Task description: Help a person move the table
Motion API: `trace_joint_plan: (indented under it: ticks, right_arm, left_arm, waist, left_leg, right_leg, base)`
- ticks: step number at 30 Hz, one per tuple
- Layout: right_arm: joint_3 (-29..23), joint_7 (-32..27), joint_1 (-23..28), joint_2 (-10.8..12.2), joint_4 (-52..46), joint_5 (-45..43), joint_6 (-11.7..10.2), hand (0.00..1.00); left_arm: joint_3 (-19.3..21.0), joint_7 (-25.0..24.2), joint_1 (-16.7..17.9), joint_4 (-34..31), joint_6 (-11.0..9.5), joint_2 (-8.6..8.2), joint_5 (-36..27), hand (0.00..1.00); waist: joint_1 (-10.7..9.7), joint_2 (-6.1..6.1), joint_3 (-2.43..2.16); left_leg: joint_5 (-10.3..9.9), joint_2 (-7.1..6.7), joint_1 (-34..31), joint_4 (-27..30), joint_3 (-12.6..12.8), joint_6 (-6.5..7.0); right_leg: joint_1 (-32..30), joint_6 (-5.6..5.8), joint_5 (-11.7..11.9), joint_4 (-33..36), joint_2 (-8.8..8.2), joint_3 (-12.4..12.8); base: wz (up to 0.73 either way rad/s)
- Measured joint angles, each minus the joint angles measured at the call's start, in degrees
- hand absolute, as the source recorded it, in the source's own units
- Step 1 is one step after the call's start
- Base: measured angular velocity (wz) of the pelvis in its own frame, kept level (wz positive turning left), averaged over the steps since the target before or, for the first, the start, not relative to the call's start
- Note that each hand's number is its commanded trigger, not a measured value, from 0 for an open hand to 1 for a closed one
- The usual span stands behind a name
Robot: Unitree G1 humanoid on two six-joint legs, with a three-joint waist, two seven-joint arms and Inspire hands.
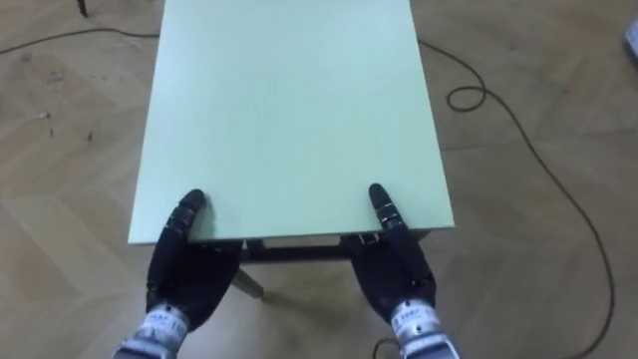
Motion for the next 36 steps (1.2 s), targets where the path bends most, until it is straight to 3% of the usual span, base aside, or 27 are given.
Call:
trace_joint_plan:
  ticks: [1, 4, 8, 10, 13, 14, 15, 16, 18, 22, 28, 31, 36]
  right_arm:
    - [0.04, 0.0, 0.0, -0.08, 0.04, -0.12, 0.06, 1.0]
    - [-0.16, 0.09, 0.79, 0.25, 0.83, -1.28, 0.31, 1.0]
    - [-1.29, 0.66, 1.99, 0.28, 1.42, -2.02, 2.01, 1.0]
    - [-1.77, 0.66, 2.82, 0.48, 1.97, -2.01, 2.9, 1.0]
    - [-2.53, 0.65, 3.76, 0.59, 2.47, -2.06, 3.36, 1.0]
    - [-2.61, 0.65, 4.49, 0.6, 2.46, -2.07, 3.59, 1.0]
    - [-2.61, 0.66, 5.05, 0.55, 2.46, -2.02, 3.77, 1.0]
    - [-2.37, 0.68, 5.39, 0.38, 2.46, -1.95, 3.69, 1.0]
    - [-2.04, 0.7, 5.61, 0.31, 2.46, -1.79, 3.53, 1.0]
    - [-0.11, 0.7, 6.04, 0.72, 2.47, -1.74, 2.18, 1.0]
    - [2.04, 0.76, 6.4, 0.89, 2.47, -1.69, 0.46, 1.0]
    - [2.89, 1.04, 6.17, 0.86, 2.46, -1.65, -0.8, 1.0]
    - [2.83, 1.79, 6.0, 0.81, 2.47, -1.66, -1.11, 1.0]
  left_arm:
    - [-0.11, 0.29, -0.01, 0.13, -0.15, 0.01, -0.16, 1.0]
    - [-0.26, -0.3, 0.0, 2.22, -0.04, -0.3, -0.19, 1.0]
    - [-0.18, -1.33, 1.25, 3.21, 1.05, -0.38, -0.32, 1.0]
    - [-0.31, -1.73, 1.43, 4.38, 1.44, -0.3, -0.36, 1.0]
    - [-0.36, -1.87, 2.32, 4.62, 1.44, -0.15, -0.16, 1.0]
    - [-0.42, -2.04, 3.13, 4.52, 1.44, -0.27, 0.25, 1.0]
    - [-0.53, -2.15, 3.73, 4.51, 1.45, -0.28, 0.5, 1.0]
    - [-0.71, -2.33, 4.12, 4.52, 1.41, -0.21, 0.54, 1.0]
    - [-0.99, -2.53, 4.37, 4.52, 1.1, 0.03, 0.53, 1.0]
    - [-0.74, -3.55, 5.7, 4.43, 0.47, 0.23, 0.62, 1.0]
    - [-0.6, -3.88, 6.68, 3.18, -0.35, 0.7, 1.79, 1.0]
    - [-1.01, -3.95, 6.68, 2.91, -1.39, 0.86, 1.81, 1.0]
    - [-1.04, -4.87, 6.88, 2.7, -1.84, 0.87, 1.86, 1.0]
  waist:
    - [0.22, 0.0, 0.0]
    - [0.02, -0.14, -0.05]
    - [0.12, -0.86, -0.13]
    - [-0.25, -1.9, -0.2]
    - [-1.13, -3.14, -0.4]
    - [-1.25, -3.28, -0.49]
    - [-1.47, -3.36, -0.51]
    - [-1.65, -3.4, -0.51]
    - [-1.64, -3.6, -0.45]
    - [-1.31, -4.3, -0.53]
    - [-0.81, -5.15, -0.37]
    - [-0.39, -5.22, -0.32]
    - [0.31, -5.39, -0.33]
  left_leg:
    - [0.95, -1.3, 0.11, -1.28, 0.79, 1.26]
    - [2.98, -3.96, 0.32, -3.19, 1.3, 3.21]
    - [4.32, -5.99, -0.05, -3.97, 2.72, 5.11]
    - [5.11, -7.17, -0.3, -3.92, 2.74, 6.39]
    - [5.67, -7.91, -0.49, -3.79, 2.22, 7.38]
    - [5.83, -7.9, -0.38, -3.79, 2.05, 7.64]
    - [6.0, -7.89, -0.27, -3.78, 1.73, 7.8]
    - [6.2, -7.88, -0.24, -3.78, 1.34, 7.83]
    - [6.41, -7.86, -0.06, -3.85, 1.13, 7.69]
    - [7.67, -7.66, 1.49, -6.46, 1.32, 6.79]
    - [9.35, -6.44, 3.47, -9.94, 1.2, 5.28]
    - [9.49, -5.84, 2.97, -10.13, 0.95, 4.86]
    - [9.68, -5.55, 2.08, -10.21, -0.47, 4.42]
  right_leg:
    - [-0.39, 0.42, 1.48, -0.89, -0.93, 0.58]
    - [-0.3, 1.37, 4.85, -3.33, -2.46, 2.09]
    - [-0.15, 2.41, 9.37, -6.47, -3.11, 4.92]
    - [-0.1, 4.43, 11.4, -6.62, -3.87, 7.97]
    - [0.09, 6.08, 12.44, -6.03, -4.44, 10.54]
    - [0.16, 7.61, 10.83, -3.28, -4.86, 10.78]
    - [0.74, 8.37, 7.45, 0.31, -5.38, 11.49]
    - [2.16, 8.92, 4.13, 2.83, -5.53, 12.81]
    - [5.04, 9.32, 1.47, 2.25, -5.13, 13.29]
    - [9.17, 8.63, 2.04, -6.21, -2.87, 13.56]
    - [11.46, 7.4, 3.42, -10.44, -0.63, 13.36]
    - [11.53, 7.04, 3.66, -11.5, 0.07, 12.74]
    - [11.82, 6.88, 3.68, -12.46, 0.35, 11.45]
  base:
    - [-0.11]
    - [-0.04]
    - [-0.11]
    - [0.08]
    - [0.18]
    - [0.15]
    - [0.15]
    - [0.13]
    - [0.04]
    - [-0.08]
    - [-0.02]
    - [0.04]
    - [0.16]
